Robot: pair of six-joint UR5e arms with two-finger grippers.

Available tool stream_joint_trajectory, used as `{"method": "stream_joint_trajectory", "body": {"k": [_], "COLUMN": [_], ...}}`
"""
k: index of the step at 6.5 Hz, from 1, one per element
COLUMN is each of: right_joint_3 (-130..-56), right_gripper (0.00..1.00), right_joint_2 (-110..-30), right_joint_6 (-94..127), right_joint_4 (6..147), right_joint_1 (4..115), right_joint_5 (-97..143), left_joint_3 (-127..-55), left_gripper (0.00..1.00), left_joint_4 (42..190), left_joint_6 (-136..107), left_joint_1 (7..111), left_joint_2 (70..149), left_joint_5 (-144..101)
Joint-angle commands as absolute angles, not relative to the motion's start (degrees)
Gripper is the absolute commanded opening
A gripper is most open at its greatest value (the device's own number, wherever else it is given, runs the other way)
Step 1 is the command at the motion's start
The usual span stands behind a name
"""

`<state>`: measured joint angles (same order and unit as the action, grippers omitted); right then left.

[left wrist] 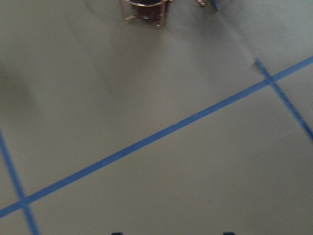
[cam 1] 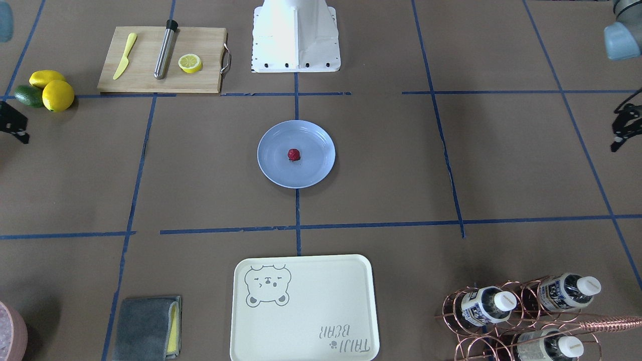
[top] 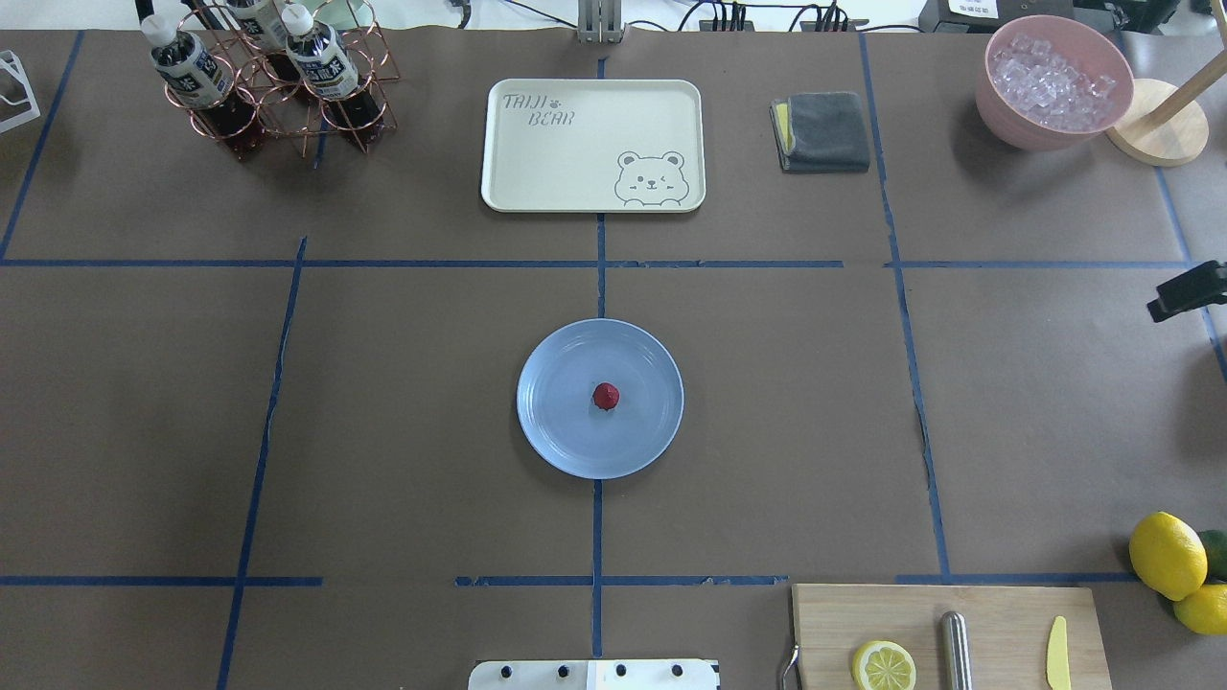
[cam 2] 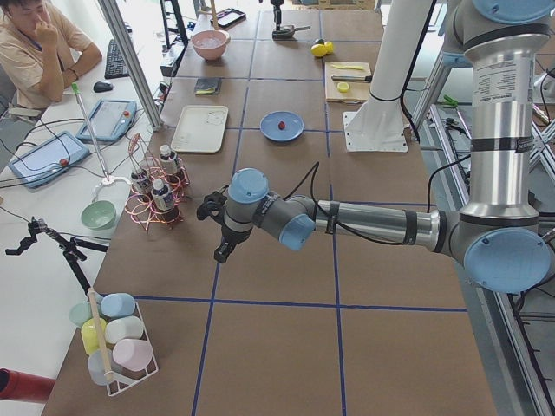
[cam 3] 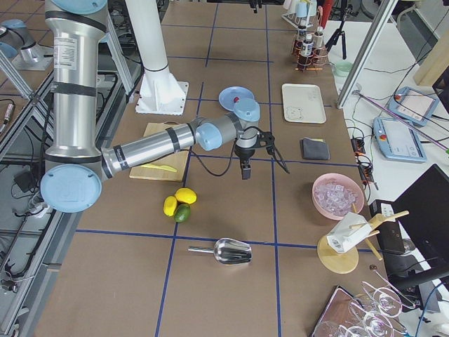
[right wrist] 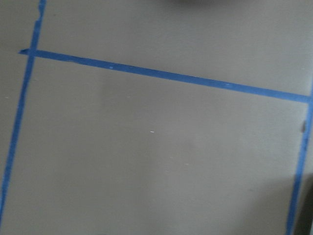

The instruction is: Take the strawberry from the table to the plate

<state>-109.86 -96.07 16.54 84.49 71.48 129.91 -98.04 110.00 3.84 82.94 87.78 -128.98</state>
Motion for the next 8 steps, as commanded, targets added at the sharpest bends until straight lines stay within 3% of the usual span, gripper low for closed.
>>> {"method": "stream_joint_trajectory", "body": {"k": [1, 2, 5, 8], "right_joint_3": [-104.8, -104.7, -104.8, -104.5], "right_gripper": [1.00, 1.00, 1.00, 1.00], "right_joint_2": [-98.4, -98.7, -99.3, -99.5], "right_joint_6": [1.9, -0.3, -0.7, 0.0], "right_joint_4": [84.6, 86.6, 86.8, 86.8], "right_joint_1": [80.6, 82.0, 82.4, 82.4], "right_joint_5": [132.4, 133.5, 134.8, 134.8], "left_joint_3": [-98.3, -98.3, -96.5, -100.2], "left_gripper": [0.92, 1.00, 1.00, 1.00], "left_joint_4": [87.7, 83.2, 84.3, 84.2], "left_joint_6": [16.7, 16.5, 16.3, -0.3], "left_joint_1": [93.0, 93.2, 93.0, 92.6], "left_joint_2": [92.4, 91.4, 86.8, 86.0], "left_joint_5": [-132.2, -138.5, -139.0, -136.5]}}
